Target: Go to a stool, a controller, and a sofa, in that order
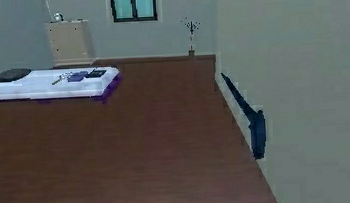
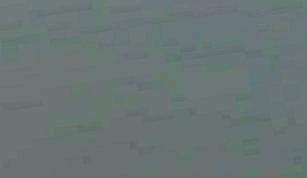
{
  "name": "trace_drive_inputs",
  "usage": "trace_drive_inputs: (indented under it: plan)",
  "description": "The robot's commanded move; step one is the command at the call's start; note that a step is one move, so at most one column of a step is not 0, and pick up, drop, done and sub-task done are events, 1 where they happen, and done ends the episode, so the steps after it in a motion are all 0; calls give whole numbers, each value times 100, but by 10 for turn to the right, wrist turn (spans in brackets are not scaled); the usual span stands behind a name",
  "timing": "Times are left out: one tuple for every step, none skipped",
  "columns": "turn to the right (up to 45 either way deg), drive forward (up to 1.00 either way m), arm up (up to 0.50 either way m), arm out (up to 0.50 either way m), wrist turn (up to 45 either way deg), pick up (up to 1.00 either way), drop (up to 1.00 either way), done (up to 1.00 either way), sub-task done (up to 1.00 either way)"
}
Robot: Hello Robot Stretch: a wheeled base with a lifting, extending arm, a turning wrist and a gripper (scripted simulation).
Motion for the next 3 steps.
trace_drive_inputs:
  plan:
    - [-30, 0, 0, 0, 0, 0, 0, 0, 0]
    - [0, 20, 0, 0, 0, 0, 0, 0, 0]
    - [-240, 0, 0, 0, 0, 0, 0, 0, 0]
